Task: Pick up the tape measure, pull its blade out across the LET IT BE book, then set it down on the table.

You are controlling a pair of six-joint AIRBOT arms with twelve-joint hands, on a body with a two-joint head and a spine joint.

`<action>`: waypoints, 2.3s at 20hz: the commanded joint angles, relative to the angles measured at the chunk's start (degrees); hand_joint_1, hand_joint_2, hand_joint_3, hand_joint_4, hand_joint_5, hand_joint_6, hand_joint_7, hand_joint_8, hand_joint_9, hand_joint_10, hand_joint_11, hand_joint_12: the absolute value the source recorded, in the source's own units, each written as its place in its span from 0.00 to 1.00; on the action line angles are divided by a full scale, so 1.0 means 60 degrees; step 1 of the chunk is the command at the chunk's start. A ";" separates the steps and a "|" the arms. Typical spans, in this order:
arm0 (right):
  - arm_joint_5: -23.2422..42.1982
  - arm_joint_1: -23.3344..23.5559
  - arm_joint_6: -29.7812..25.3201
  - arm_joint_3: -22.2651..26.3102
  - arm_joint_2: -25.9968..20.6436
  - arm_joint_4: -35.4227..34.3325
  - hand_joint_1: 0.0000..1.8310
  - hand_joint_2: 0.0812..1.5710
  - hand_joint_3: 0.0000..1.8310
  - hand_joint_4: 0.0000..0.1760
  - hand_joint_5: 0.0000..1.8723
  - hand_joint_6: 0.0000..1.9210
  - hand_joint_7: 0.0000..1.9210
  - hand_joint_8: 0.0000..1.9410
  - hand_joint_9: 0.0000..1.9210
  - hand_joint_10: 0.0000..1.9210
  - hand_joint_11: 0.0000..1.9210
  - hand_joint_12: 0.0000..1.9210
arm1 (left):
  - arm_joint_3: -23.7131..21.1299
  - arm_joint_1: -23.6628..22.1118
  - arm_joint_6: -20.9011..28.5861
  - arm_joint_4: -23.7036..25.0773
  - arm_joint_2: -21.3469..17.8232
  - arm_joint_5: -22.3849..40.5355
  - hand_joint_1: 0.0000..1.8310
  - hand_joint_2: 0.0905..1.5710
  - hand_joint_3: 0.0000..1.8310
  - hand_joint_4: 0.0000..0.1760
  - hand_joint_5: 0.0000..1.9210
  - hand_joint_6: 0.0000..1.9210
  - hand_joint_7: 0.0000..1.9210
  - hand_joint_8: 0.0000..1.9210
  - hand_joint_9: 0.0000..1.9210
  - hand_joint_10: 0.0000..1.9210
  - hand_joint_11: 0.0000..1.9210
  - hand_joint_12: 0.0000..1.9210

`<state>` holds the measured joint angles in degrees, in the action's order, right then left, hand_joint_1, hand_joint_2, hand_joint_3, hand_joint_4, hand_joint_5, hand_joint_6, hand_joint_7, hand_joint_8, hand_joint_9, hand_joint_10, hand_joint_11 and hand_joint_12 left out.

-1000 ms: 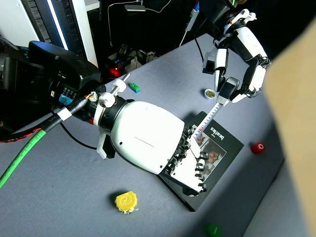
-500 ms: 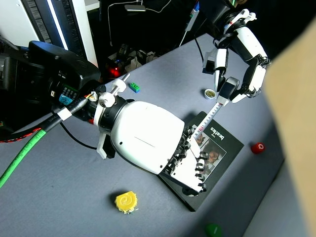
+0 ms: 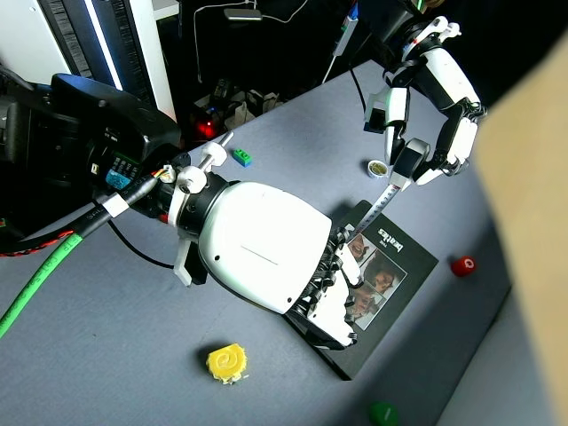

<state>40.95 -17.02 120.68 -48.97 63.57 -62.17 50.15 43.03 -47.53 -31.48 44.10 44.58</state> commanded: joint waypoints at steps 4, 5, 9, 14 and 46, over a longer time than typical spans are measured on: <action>0.0696 0.0132 -0.0025 -0.0008 -0.0124 0.0559 0.64 0.75 0.00 0.00 0.40 0.73 0.47 0.56 0.38 0.45 0.24 0.77 | -0.0004 -0.0107 0.0120 0.0156 -0.0062 0.1285 0.76 0.66 0.00 0.00 0.55 0.34 0.58 0.44 0.48 0.63 0.45 0.56; 0.0697 0.0132 -0.0025 -0.0002 -0.0178 0.0560 0.64 0.75 0.00 0.00 0.40 0.73 0.47 0.56 0.38 0.45 0.24 0.77 | -0.0005 -0.0101 0.0120 0.0146 -0.0062 0.1285 0.76 0.66 0.00 0.00 0.55 0.34 0.58 0.44 0.48 0.63 0.45 0.56; 0.0711 0.0062 -0.0025 0.0075 -0.0552 0.0561 0.64 0.75 0.00 0.00 0.40 0.73 0.47 0.56 0.38 0.45 0.24 0.77 | -0.0007 -0.0098 0.0120 0.0135 -0.0062 0.1284 0.76 0.66 0.00 0.00 0.55 0.35 0.58 0.43 0.48 0.63 0.44 0.55; 0.0714 -0.0193 -0.0129 0.0289 -0.1178 0.0563 0.64 0.76 0.00 0.00 0.39 0.73 0.46 0.57 0.38 0.46 0.23 0.77 | 0.0004 -0.0099 0.0120 0.0113 -0.0071 0.1284 0.76 0.67 0.00 0.00 0.54 0.38 0.58 0.42 0.47 0.63 0.45 0.56; 0.0476 -0.0682 -0.0773 0.0553 -0.2934 0.1012 0.64 0.76 0.00 0.00 0.39 0.74 0.46 0.58 0.37 0.46 0.23 0.77 | -0.0019 -0.0047 0.0120 0.0066 -0.0134 0.1305 0.76 0.67 0.00 0.00 0.54 0.36 0.58 0.44 0.48 0.63 0.44 0.54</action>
<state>37.67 -21.30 115.39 -45.32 46.85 -58.57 49.80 43.09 -46.61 -31.22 44.10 44.62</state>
